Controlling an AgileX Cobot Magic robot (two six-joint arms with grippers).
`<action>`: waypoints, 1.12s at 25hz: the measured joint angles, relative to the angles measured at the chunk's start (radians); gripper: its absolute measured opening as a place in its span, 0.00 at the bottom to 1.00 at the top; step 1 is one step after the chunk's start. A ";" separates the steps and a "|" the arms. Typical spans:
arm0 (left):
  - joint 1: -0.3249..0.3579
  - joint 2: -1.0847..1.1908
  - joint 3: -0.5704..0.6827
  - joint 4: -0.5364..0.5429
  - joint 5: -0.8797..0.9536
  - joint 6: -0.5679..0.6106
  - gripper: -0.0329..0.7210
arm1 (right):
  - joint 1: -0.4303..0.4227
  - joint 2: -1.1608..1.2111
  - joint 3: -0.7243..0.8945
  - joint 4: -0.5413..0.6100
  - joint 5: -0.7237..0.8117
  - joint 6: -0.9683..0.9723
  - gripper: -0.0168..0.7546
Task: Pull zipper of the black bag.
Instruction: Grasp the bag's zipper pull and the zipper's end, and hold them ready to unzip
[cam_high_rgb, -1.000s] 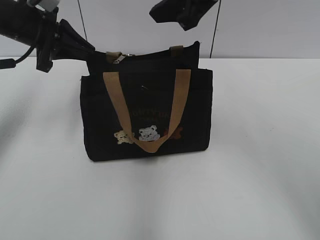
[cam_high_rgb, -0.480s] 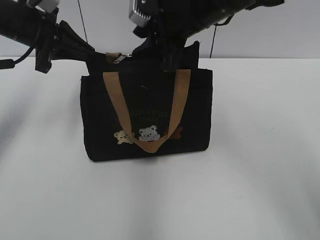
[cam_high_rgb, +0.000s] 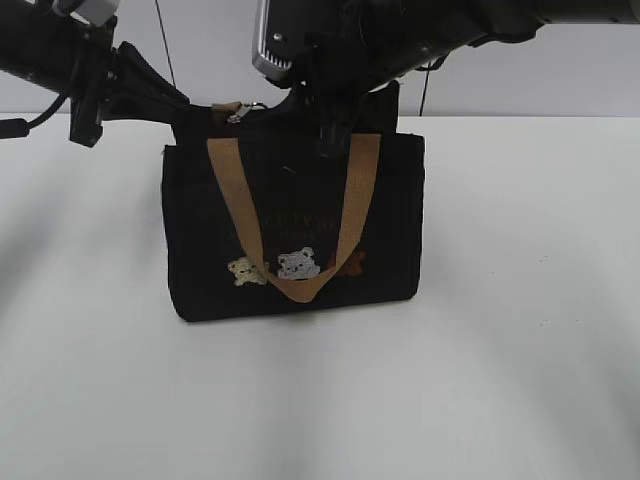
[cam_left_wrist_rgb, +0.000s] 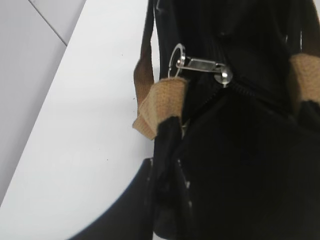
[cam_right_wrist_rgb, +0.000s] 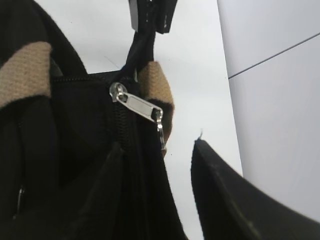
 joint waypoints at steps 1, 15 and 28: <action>0.000 0.000 0.000 0.000 0.000 0.000 0.11 | 0.000 0.000 0.000 0.000 -0.001 0.000 0.47; 0.000 0.000 -0.001 0.002 0.007 0.000 0.11 | 0.000 -0.055 -0.001 0.009 0.026 0.003 0.47; 0.000 0.000 -0.001 0.001 0.008 0.000 0.11 | 0.000 0.006 -0.001 0.054 -0.021 -0.043 0.46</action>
